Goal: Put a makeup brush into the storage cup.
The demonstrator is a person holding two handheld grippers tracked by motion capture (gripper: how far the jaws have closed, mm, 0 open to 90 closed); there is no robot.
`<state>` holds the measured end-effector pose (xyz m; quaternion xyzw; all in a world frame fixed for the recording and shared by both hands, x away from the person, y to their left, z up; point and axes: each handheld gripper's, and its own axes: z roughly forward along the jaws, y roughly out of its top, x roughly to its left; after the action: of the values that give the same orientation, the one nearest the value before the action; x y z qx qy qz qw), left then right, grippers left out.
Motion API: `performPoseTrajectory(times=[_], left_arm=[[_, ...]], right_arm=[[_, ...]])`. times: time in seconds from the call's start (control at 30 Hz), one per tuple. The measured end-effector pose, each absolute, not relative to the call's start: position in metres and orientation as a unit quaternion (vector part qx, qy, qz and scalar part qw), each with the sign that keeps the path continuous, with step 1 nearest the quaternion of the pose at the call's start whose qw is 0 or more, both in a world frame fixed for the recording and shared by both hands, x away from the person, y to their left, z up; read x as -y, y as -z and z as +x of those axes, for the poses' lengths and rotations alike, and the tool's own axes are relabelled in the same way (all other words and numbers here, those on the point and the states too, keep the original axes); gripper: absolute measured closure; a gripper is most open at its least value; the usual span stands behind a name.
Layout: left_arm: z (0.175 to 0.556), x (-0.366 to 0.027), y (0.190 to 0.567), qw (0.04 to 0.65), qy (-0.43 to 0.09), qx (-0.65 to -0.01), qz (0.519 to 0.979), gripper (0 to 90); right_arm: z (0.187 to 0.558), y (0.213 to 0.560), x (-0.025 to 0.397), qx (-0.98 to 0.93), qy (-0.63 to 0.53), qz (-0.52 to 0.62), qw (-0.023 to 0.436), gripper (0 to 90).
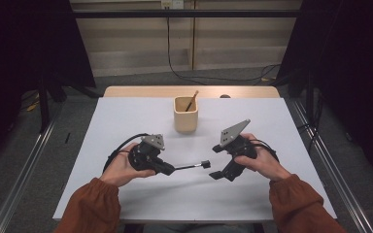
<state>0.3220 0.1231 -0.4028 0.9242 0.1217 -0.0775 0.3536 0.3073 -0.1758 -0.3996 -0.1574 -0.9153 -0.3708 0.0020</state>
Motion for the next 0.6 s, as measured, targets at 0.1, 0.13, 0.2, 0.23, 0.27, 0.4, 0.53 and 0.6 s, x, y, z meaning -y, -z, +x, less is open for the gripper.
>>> performPoseTrajectory(times=[0.1,0.13,0.2,0.23,0.27,0.4,0.53,0.6], left_arm=[[0.321,-0.126,0.402,0.360,0.076,-0.126,0.921,85.5],[0.321,-0.127,0.402,0.361,0.074,-0.125,0.921,85.5],[0.321,-0.130,0.402,0.362,0.073,-0.128,0.920,85.5],[0.320,-0.131,0.403,0.368,0.071,-0.132,0.918,85.5],[0.320,-0.132,0.404,0.370,0.073,-0.133,0.916,85.5],[0.318,-0.136,0.406,0.371,0.067,-0.136,0.916,85.5],[0.317,-0.142,0.406,0.386,0.059,-0.147,0.909,85.6],[0.316,-0.144,0.407,0.387,0.060,-0.148,0.908,85.6]], right_arm=[[0.307,0.400,0.180,0.906,0.389,-0.165,0.000,5.4],[0.306,0.400,0.181,0.905,0.391,-0.167,0.001,5.2],[0.304,0.401,0.183,0.903,0.395,-0.171,0.003,4.2],[0.303,0.402,0.184,0.903,0.393,-0.172,0.006,4.2],[0.302,0.403,0.185,0.903,0.394,-0.173,0.006,4.1],[0.299,0.406,0.189,0.900,0.398,-0.180,0.010,3.9],[0.294,0.409,0.192,0.896,0.404,-0.184,0.011,3.9],[0.291,0.411,0.195,0.894,0.407,-0.188,0.009,3.9]])
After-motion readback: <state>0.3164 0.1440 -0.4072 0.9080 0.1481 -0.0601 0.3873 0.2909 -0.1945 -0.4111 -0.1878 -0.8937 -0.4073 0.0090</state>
